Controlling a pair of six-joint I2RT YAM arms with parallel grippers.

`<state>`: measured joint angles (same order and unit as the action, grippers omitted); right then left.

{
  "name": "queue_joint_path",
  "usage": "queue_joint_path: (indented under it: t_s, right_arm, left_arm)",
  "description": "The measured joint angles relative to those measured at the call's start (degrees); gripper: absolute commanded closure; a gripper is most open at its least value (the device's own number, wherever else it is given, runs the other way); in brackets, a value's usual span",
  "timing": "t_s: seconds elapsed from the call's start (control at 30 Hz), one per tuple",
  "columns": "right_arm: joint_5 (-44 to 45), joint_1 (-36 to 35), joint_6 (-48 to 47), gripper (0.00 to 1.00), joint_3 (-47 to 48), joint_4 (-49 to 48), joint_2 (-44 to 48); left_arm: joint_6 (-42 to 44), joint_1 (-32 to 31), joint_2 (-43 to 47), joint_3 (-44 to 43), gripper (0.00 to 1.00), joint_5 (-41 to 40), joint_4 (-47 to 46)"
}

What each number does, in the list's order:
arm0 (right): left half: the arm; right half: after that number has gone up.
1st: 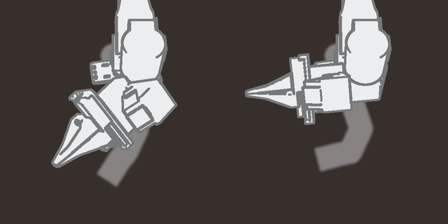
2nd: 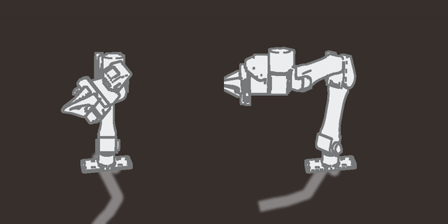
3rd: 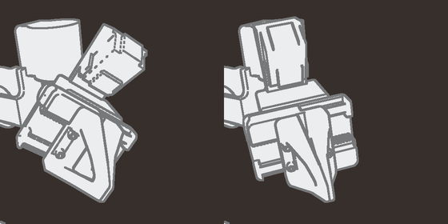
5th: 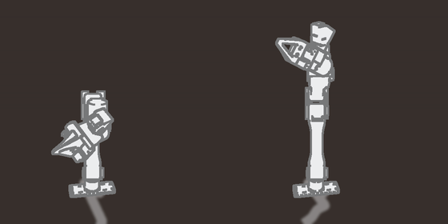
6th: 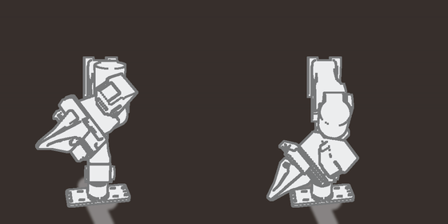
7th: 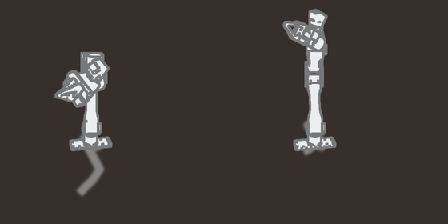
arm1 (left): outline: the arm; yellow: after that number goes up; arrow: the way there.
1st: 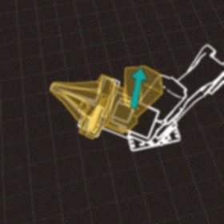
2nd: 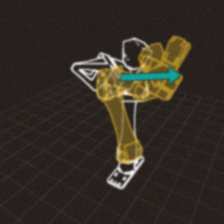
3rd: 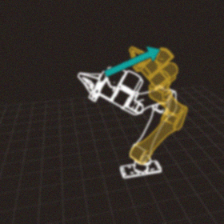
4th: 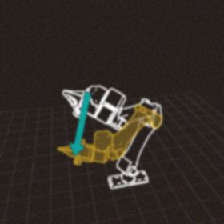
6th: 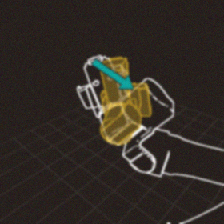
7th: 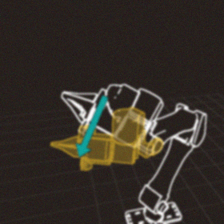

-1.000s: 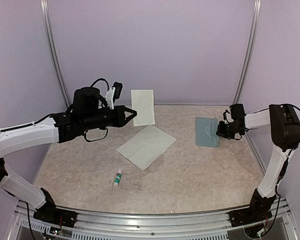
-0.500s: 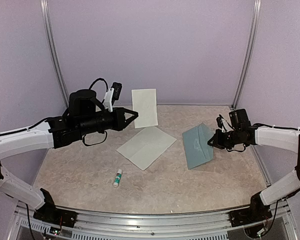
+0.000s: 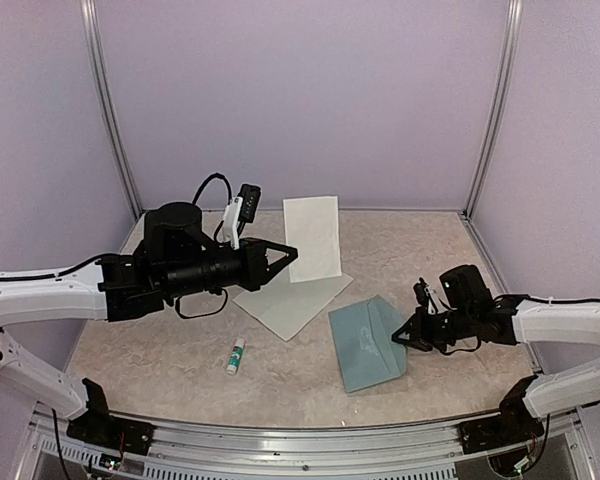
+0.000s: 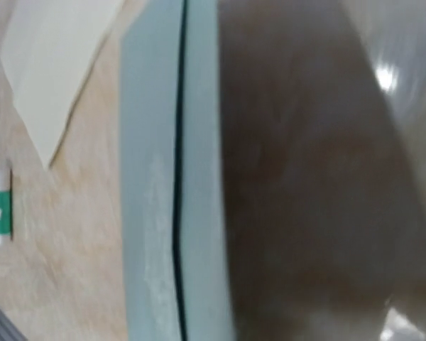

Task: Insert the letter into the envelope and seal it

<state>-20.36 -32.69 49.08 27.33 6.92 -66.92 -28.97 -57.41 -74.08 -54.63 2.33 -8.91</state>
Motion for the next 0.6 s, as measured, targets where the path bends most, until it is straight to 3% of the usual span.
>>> queue_joint_path:
  t_s: [0.07, 0.17, 0.37, 0.47, 0.6]
  right_arm:
    - [0.09, -1.53, 2.32, 0.42, -1.95, -2.01, 0.07]
    - [1.95, -2.45, 3.72, 0.14, -2.38, -1.92, 1.29]
    - [6.64, -2.6, -0.96, 0.04, 0.94, -0.09, 9.66]
    - [2.34, -2.64, -4.59, 0.04, 1.88, -5.07, 12.35]
    - [-10.21, -2.8, -6.25, 0.03, 2.23, -16.57, 12.46]
  left_arm:
    - [-0.94, -1.36, 0.02, 0.94, 1.0, -0.46, -1.77]
    - [-2.47, -2.4, 0.11, 2.71, 1.0, -0.74, -3.96]
    - [-4.48, -3.37, 0.07, 4.61, 1.0, -0.28, -9.6]
    - [-5.09, -3.89, -0.26, 4.87, 1.0, 1.09, -13.66]
    - [-5.53, -4.15, -1.53, 4.87, 1.0, 3.15, -16.81]
